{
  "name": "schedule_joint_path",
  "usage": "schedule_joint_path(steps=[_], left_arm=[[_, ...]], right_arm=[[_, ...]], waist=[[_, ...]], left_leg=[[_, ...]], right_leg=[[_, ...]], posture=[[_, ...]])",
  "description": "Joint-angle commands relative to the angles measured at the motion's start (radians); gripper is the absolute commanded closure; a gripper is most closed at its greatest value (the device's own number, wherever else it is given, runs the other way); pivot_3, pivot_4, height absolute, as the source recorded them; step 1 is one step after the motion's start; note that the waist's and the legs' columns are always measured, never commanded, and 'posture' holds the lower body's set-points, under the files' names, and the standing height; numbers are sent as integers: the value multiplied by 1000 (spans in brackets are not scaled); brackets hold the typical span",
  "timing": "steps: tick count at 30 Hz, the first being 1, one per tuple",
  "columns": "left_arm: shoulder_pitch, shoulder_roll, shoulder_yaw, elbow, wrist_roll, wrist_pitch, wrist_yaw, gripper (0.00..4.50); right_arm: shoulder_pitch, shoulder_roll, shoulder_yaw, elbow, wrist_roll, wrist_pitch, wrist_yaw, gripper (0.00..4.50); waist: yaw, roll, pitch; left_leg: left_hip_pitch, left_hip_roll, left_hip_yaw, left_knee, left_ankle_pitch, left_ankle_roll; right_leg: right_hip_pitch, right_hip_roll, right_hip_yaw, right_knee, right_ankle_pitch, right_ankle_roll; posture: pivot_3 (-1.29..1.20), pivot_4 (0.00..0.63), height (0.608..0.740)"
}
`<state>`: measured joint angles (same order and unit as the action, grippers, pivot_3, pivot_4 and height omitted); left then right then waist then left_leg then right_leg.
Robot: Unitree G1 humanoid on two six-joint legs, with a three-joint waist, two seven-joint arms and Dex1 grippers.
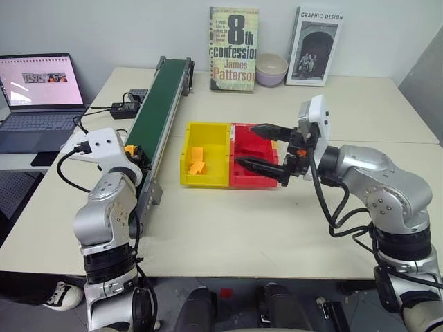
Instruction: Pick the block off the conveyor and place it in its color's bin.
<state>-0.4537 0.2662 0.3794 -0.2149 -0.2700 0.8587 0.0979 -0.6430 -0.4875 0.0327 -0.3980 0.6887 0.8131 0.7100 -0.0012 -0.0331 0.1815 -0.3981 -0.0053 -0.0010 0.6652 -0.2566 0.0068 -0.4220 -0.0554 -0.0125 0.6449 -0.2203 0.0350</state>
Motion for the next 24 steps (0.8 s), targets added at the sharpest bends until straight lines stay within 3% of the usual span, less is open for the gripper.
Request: schedule_joint_path(steps=[1,5,9,15,20,22,24], left_arm=[[-23,21,14,-44,-6,25,0,2944],[-151,161,-89,44,-52,49,-215,2944],[-295,260,-271,202,-62,22,-478,2944],[-436,282,-520,444,13,-141,-806,2944],[-536,242,-572,670,65,-261,-903,2944],[-555,240,-575,710,73,-286,-947,2242],[-565,244,-577,738,93,-304,-963,1977]], right_arm=[[-25,-6,-8,-2,-7,-34,16,0],[-19,-43,-16,-25,-36,-30,-4,0],[7,-81,-51,-66,-71,30,-109,0],[68,-115,-42,-188,-80,103,-187,0],[97,-82,-47,-253,-59,145,-252,0],[101,-76,-56,-266,-54,160,-270,0],[106,-75,-63,-274,-50,171,-284,0]], waist=[[0,0,0],[2,0,0],[9,0,0],[1,0,0],[-3,0,0],[-3,0,0],[-3,0,0]], left_leg=[[0,0,0,0,0,0],[-1,0,-1,0,0,0],[0,-2,0,0,0,0],[-2,-2,4,0,0,0],[-2,0,2,-2,0,1],[-2,1,2,-2,0,1],[-2,0,3,-2,0,1]], right_leg=[[0,0,0,0,0,0],[0,2,-2,0,0,0],[0,1,-3,-1,0,0],[-2,0,-1,-2,0,0],[-4,2,-1,-1,-1,0],[-4,3,-1,0,-1,0],[-4,3,-1,0,-1,0]], posture=[[0,150,740],[0,150,740],[0,150,740],[0,150,740],[0,150,740],[0,150,740],[0,150,740]])
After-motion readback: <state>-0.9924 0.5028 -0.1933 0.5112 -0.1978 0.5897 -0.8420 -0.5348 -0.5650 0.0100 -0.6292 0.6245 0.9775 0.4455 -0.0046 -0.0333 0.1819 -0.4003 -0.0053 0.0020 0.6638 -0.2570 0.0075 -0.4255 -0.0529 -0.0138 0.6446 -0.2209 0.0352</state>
